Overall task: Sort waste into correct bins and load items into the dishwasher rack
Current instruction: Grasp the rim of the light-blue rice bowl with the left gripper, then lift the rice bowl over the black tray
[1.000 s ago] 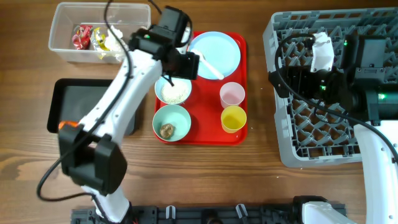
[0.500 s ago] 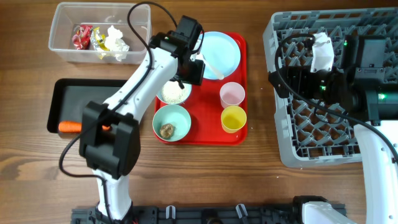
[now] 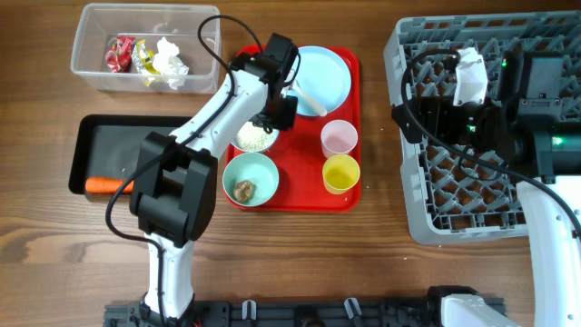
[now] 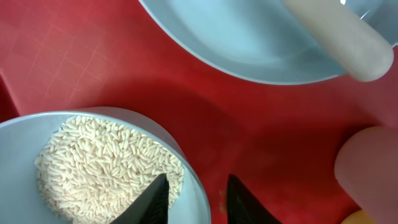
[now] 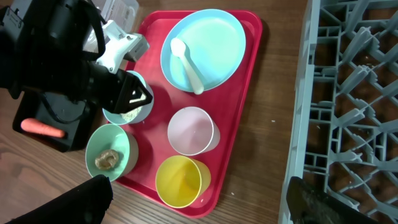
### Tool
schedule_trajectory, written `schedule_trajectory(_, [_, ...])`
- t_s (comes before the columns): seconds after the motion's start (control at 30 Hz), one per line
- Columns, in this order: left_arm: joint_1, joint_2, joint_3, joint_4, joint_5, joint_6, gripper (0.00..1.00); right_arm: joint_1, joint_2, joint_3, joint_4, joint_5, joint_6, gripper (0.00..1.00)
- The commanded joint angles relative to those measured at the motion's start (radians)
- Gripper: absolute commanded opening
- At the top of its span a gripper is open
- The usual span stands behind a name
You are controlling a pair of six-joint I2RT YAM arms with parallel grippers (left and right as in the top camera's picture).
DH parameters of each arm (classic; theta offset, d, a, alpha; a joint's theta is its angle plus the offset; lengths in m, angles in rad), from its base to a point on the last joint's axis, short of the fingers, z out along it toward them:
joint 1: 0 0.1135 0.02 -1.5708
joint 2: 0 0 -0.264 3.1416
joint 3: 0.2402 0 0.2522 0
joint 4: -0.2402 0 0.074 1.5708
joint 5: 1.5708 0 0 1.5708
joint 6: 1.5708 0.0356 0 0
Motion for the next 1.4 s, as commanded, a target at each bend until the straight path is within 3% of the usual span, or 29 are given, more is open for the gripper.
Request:
schedule_trajectory(0.0, [-0.003, 0.026, 0.0, 0.003, -0.006, -0.029, 0.29, 0.006, 0.005, 0.004, -0.004, 0.029, 0.003, 0.92])
schedule_trajectory(0.3, [-0.004, 0.059, 0.0, 0.002, -0.006, -0.044, 0.23, 0.006, 0.005, 0.004, -0.007, 0.029, 0.002, 0.92])
schedule_trajectory(0.43, [-0.004, 0.059, 0.0, 0.002, -0.006, -0.079, 0.04, 0.006, 0.005, 0.004, -0.007, 0.029, 0.002, 0.93])
schedule_trajectory(0.77, [-0.004, 0.029, 0.011, -0.024, -0.004, -0.081, 0.04, 0.006, 0.005, 0.004, -0.007, 0.037, 0.003, 0.92])
schedule_trajectory(1.03, [0.009, -0.144, 0.081, -0.145, -0.002, -0.085, 0.04, 0.006, 0.005, 0.004, -0.006, 0.053, 0.002, 0.93])
schedule_trajectory(1.37, [0.199, -0.262, 0.08, -0.395, -0.002, -0.102, 0.04, 0.006, 0.006, 0.004, -0.018, 0.064, 0.001, 0.93])
